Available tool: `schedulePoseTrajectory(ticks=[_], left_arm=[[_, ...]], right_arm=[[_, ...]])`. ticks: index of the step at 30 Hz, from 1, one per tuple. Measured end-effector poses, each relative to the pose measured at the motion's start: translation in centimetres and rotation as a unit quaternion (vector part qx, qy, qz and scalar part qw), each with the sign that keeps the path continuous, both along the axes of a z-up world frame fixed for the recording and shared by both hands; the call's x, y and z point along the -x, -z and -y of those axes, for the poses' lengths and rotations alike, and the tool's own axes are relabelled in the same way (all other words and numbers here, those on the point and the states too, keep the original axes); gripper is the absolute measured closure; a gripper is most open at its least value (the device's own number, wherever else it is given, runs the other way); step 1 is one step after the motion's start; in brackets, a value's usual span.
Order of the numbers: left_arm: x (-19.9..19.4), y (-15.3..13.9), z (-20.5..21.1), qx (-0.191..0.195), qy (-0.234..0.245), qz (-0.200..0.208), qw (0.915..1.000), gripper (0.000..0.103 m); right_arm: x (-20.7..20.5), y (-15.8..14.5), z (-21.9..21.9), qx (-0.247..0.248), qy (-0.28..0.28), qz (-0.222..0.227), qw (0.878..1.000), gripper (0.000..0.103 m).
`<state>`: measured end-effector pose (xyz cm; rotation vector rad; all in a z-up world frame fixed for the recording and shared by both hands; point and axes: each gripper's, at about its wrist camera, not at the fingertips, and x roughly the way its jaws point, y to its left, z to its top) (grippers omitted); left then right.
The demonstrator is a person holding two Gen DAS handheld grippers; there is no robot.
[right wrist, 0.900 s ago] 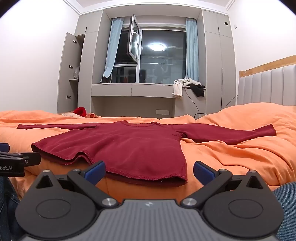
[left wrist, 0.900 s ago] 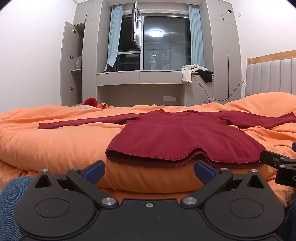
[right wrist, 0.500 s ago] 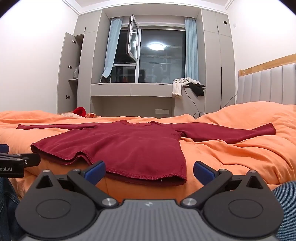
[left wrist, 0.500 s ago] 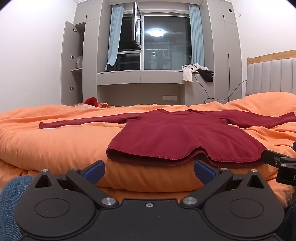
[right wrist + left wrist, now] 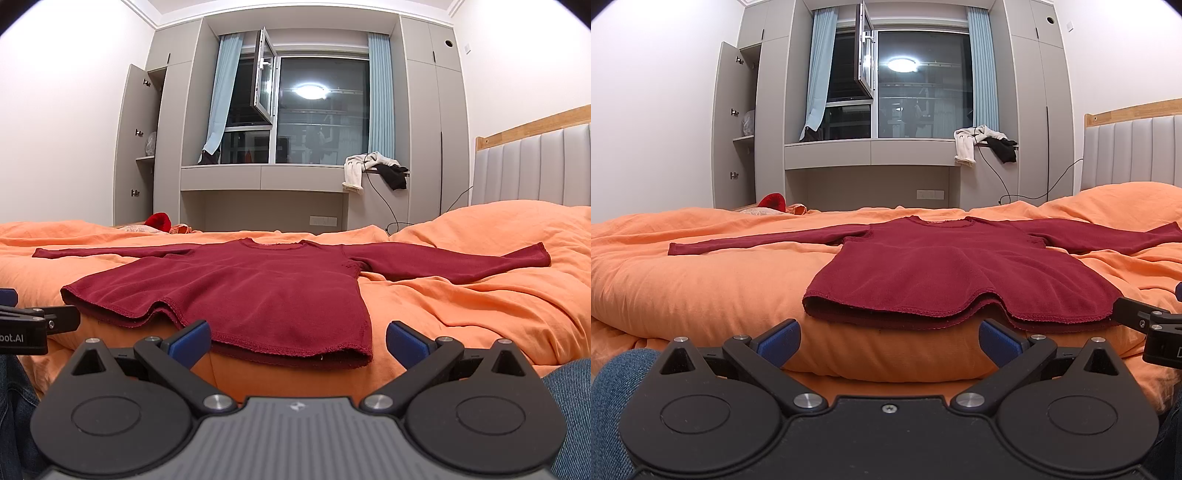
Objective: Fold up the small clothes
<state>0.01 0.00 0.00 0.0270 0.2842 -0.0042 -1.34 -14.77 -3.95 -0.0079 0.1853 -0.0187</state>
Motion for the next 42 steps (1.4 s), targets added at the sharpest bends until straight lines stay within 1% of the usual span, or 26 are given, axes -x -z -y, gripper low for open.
schedulePoseTrajectory(ticks=[42], left_arm=[[0.06, -0.02, -0.02, 0.000, 0.000, -0.001, 1.0000, 0.001]], right_arm=[[-0.06, 0.02, 0.01, -0.002, 0.001, -0.001, 1.000, 0.000]])
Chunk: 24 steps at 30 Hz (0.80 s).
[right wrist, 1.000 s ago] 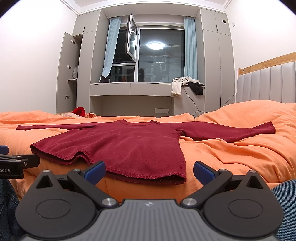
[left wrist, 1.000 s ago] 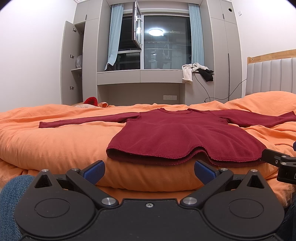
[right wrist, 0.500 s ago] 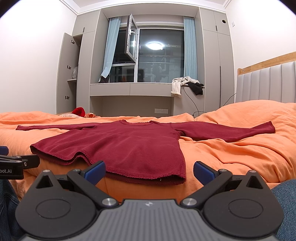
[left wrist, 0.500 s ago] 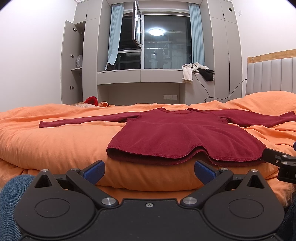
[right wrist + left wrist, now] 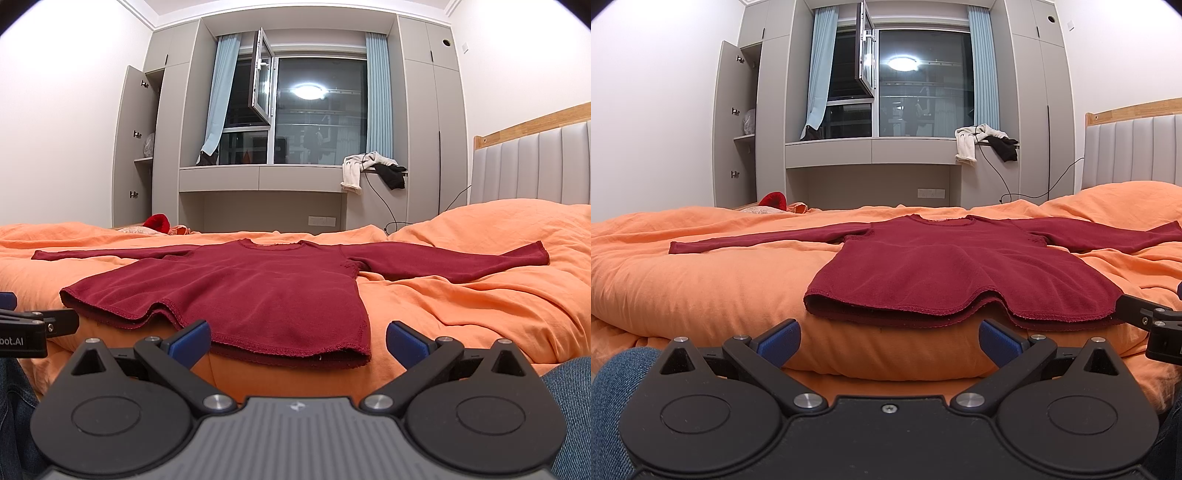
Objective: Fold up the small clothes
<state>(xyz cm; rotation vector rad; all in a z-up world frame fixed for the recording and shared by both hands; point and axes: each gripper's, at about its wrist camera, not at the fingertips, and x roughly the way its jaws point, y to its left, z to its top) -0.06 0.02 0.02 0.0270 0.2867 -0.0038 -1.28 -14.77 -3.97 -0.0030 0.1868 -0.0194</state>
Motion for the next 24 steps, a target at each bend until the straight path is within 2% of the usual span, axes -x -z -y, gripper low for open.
schedulePoseTrajectory(ticks=[24], left_arm=[[-0.09, 0.02, 0.03, -0.001, -0.001, -0.002, 1.0000, 0.001]], right_arm=[[-0.10, -0.03, -0.08, 0.000, 0.002, -0.005, 1.000, 0.000]])
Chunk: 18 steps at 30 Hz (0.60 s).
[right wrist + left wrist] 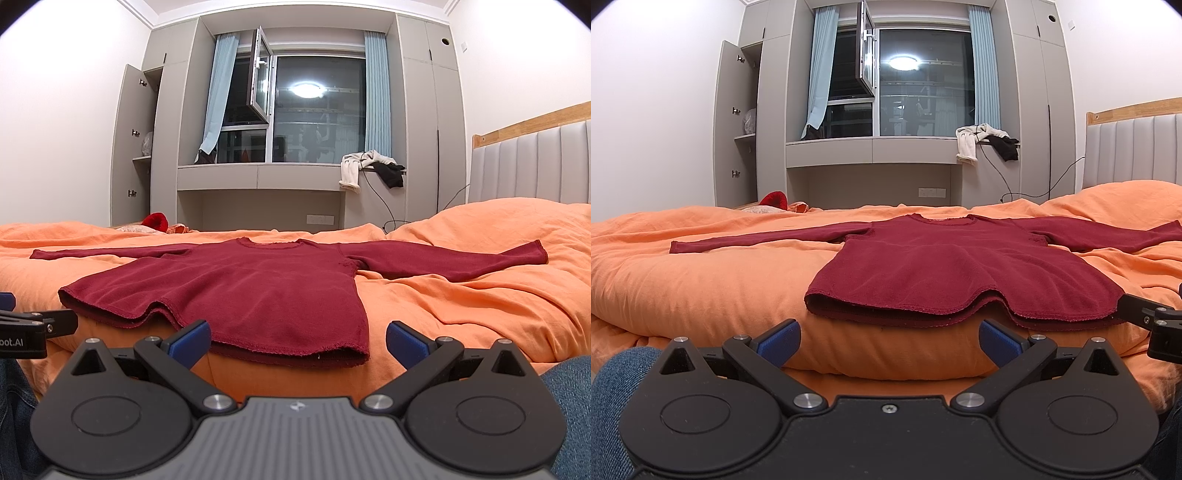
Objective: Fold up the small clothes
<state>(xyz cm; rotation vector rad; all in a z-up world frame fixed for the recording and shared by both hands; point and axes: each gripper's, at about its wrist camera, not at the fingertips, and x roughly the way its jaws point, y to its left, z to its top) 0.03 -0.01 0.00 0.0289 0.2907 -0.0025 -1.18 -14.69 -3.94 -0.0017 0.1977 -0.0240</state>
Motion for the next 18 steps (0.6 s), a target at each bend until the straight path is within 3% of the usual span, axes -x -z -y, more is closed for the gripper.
schedulePoseTrajectory(ticks=[6, 10, 15, 18], left_arm=[[-1.3, -0.4, 0.2, 0.002, 0.007, -0.032, 0.9995, 0.001], [-3.7, -1.0, -0.4, 0.038, 0.039, -0.083, 0.9950, 0.001], [-7.8, -2.6, -0.4, 0.045, 0.064, -0.088, 0.9930, 0.001], [-10.9, -3.9, 0.1, 0.038, 0.071, -0.076, 0.9938, 0.001]], right_arm=[[-0.9, -1.4, 0.6, -0.017, -0.002, -0.025, 1.000, 0.000], [-2.5, -3.2, 3.2, -0.032, -0.008, -0.025, 0.999, 0.000], [-6.7, -5.2, 9.3, -0.084, 0.006, -0.020, 0.996, 0.000], [-9.9, -5.7, 14.2, -0.118, 0.029, -0.043, 0.992, 0.000]])
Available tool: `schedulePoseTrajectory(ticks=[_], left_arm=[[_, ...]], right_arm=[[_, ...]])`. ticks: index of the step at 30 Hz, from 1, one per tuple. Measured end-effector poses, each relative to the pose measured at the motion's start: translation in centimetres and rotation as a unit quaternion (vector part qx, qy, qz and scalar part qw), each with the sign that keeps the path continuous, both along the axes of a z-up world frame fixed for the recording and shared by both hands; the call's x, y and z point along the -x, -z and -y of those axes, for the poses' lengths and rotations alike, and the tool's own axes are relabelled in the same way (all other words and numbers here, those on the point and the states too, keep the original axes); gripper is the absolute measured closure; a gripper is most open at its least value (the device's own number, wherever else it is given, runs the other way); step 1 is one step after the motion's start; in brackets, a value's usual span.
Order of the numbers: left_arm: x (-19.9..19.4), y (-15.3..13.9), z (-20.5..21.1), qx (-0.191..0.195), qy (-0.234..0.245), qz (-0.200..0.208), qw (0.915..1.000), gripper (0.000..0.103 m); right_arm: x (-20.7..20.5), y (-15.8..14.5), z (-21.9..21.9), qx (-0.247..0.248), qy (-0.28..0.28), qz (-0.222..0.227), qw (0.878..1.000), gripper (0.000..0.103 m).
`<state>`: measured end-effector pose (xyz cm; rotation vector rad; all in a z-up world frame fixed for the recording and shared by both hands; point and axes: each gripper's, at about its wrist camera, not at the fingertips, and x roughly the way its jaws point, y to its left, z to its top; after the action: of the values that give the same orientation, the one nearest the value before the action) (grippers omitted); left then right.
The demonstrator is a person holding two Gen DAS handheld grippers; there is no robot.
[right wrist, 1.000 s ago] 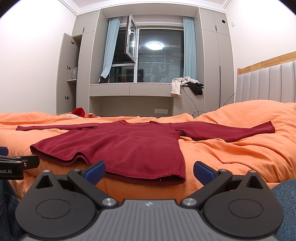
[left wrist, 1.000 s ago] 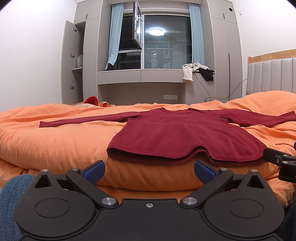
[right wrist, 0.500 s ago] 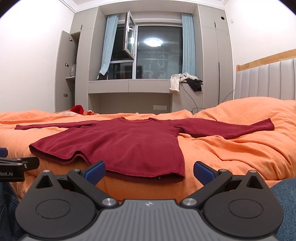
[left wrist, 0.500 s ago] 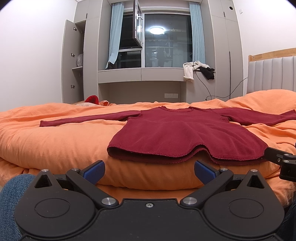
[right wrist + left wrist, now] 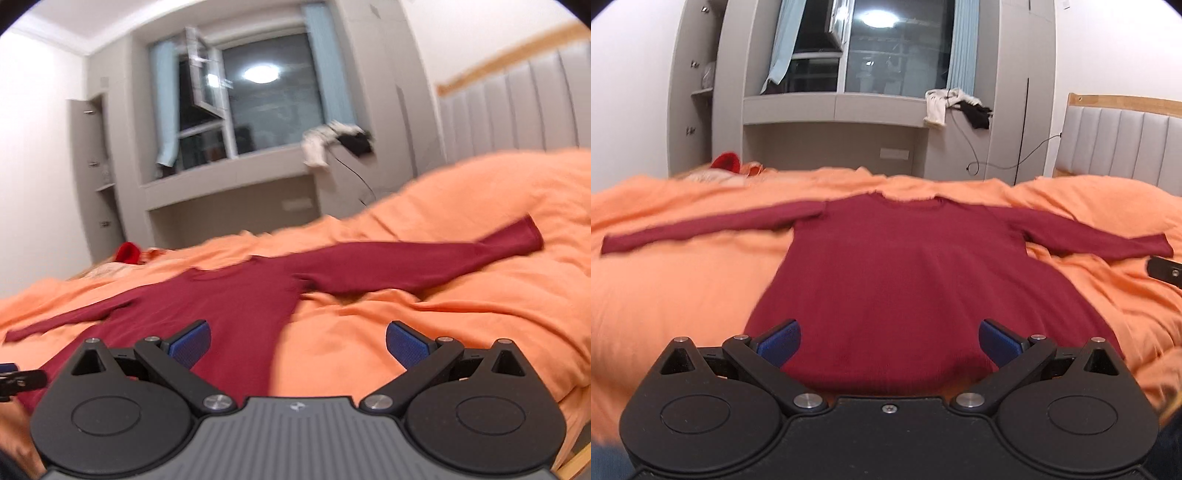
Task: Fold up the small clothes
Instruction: 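Reach the right gripper to a sleeve cuff and close on it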
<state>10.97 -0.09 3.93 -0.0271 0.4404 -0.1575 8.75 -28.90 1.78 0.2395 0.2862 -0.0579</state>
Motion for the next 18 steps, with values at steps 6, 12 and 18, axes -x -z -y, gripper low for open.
schedulePoseTrajectory(ticks=[6, 12, 18], left_arm=[[-8.0, -1.7, 2.5, -0.034, 0.015, 0.010, 0.9993, 0.001], [-15.3, -1.0, 5.5, -0.044, 0.034, 0.019, 0.9983, 0.001], [-18.9, 1.5, 6.3, -0.036, 0.036, 0.024, 0.9984, 0.001]], right_arm=[[-5.4, -1.0, 8.9, 0.011, 0.097, -0.045, 0.994, 0.000], [-10.6, -0.5, 15.0, 0.031, 0.223, -0.127, 0.966, 0.000], [-13.7, 1.3, 16.4, 0.139, 0.254, -0.139, 0.947, 0.000]])
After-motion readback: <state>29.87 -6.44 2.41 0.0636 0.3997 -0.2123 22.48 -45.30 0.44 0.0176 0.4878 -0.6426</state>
